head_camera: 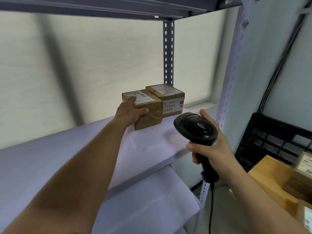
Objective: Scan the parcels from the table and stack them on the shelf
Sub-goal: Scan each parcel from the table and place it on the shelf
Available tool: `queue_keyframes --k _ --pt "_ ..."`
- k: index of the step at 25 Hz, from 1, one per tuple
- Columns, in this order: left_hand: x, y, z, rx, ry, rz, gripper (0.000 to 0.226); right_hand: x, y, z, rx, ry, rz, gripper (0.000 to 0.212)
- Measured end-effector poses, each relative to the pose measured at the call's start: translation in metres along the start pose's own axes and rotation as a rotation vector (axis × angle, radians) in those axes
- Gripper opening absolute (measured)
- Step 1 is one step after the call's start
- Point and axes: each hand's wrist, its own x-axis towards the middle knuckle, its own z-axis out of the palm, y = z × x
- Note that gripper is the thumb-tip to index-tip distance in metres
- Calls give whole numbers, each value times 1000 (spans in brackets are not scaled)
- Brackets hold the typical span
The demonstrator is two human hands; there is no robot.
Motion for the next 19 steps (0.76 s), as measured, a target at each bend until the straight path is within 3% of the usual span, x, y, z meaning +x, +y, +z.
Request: queue_keyframes --k 6,11,16,19 --pt "12 -3 4 10 -11 23 81 -11 1 3 -27 54 -5 94" --pt "2 4 6 88 81 -25 102 -36 -2 -9 -66 64 10 95" --pt "-60 44 26 37 319 133 76 -74 -11 -36 -69 65 -15 95" --pt "-110 71 64 -37 347 305 62 -107 -18 -61 -68 81 0 96"
